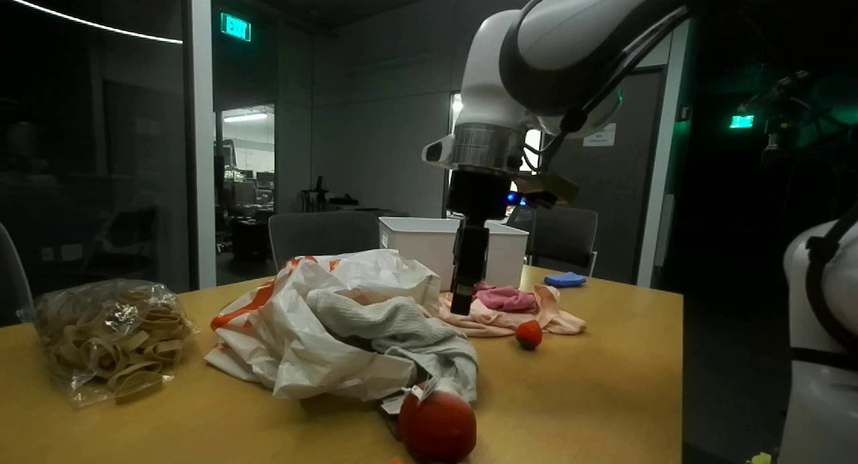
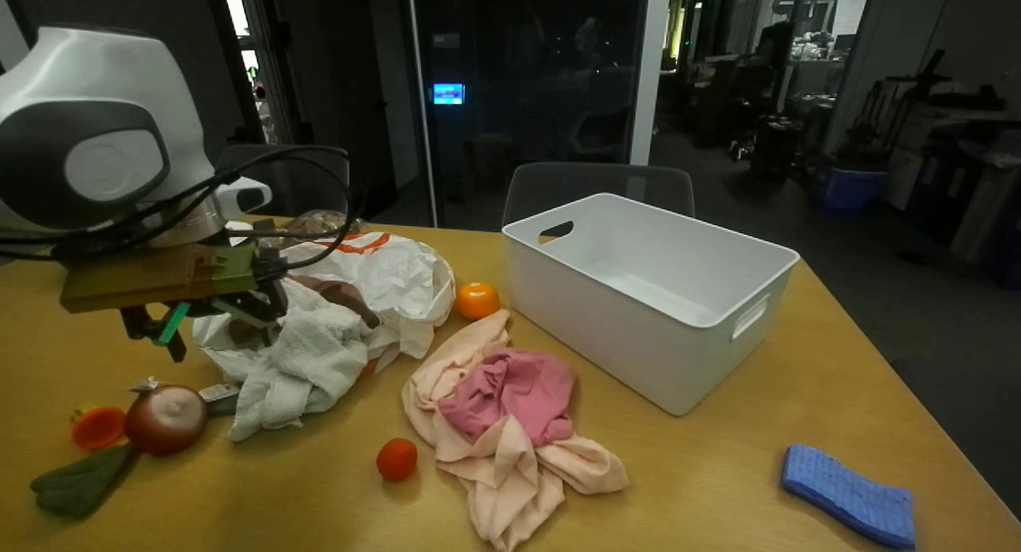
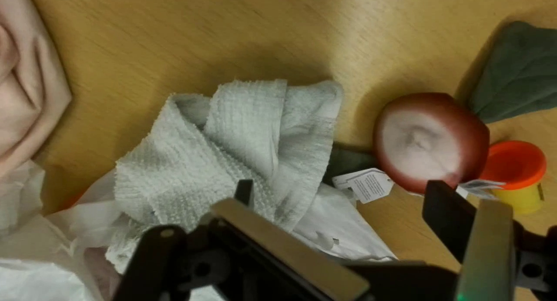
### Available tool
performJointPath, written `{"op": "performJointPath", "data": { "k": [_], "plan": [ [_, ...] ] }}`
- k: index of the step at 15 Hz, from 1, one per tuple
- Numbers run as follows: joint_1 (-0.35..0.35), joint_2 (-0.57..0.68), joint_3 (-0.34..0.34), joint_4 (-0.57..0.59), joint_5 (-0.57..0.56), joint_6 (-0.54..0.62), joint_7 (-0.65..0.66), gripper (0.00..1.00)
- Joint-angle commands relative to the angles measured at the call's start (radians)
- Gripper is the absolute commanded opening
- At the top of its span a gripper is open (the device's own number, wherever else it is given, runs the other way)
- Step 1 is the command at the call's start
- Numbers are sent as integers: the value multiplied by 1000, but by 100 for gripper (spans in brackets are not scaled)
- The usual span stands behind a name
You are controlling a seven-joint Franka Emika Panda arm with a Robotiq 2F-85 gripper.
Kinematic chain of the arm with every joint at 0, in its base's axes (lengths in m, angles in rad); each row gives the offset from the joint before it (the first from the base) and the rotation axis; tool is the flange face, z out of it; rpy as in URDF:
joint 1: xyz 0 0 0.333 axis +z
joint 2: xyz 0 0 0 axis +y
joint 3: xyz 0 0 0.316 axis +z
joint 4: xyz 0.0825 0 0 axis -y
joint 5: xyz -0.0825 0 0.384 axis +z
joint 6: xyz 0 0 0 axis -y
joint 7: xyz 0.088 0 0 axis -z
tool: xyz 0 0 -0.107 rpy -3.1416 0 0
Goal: Put the brown plush toy and towel in the plastic
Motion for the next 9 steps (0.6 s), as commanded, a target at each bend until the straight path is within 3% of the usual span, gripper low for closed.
{"op": "performJointPath", "data": {
  "k": [1,9],
  "plan": [
    [9,-11,-10,-7,-4,-3,3,100],
    [-13,1,-55,-57,8,38,-19,100]
  ]
}}
